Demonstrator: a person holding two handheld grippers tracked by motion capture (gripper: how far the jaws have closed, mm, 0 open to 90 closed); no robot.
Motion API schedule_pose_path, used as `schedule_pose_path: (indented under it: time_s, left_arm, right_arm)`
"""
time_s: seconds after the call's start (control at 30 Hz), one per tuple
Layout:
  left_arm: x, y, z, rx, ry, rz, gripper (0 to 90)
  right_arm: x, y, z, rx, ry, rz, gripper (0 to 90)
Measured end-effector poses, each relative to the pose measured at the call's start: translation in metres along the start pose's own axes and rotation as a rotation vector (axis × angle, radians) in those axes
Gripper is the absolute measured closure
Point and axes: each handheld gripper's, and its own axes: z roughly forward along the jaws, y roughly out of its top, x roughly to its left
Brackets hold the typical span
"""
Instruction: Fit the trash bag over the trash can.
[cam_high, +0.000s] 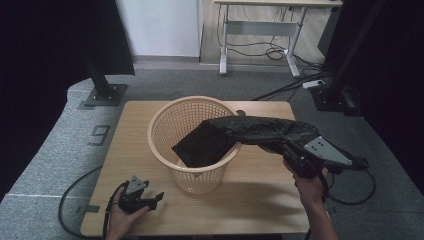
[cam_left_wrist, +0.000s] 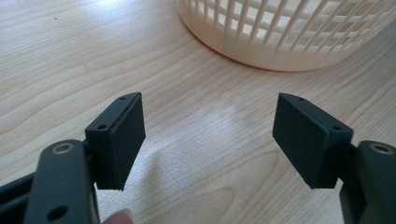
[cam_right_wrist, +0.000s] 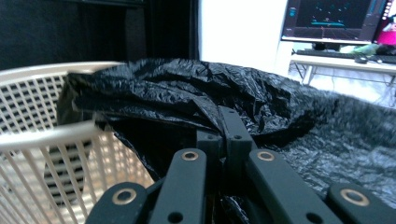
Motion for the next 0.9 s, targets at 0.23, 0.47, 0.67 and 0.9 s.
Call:
schedule_pose_path:
  time_s: [0.23,0.47,0.67,0.9]
  left_arm:
    - [0.0,0.0,0.0,0.005,0.0,0.002,25.0]
    - [0.001,0.0,-0.001,0.004,-0.002,0.0,25.0]
    - [0.003,-0.001,-0.002,0.002,-0.001,0.0,25.0]
    - [0.003,-0.001,-0.001,0.005,-0.001,-0.001,25.0]
  right_arm:
    - [0.025,0.015,0.021,-0.017,0.071,-0.015,86.6]
    - [0.054,0.019,0.04,0.0,0.159,-0.047,84.1]
    - [0.064,0.01,0.05,0.048,0.232,-0.041,72.7]
    - [0.059,0.01,0.02,0.046,0.274,-0.061,41.0]
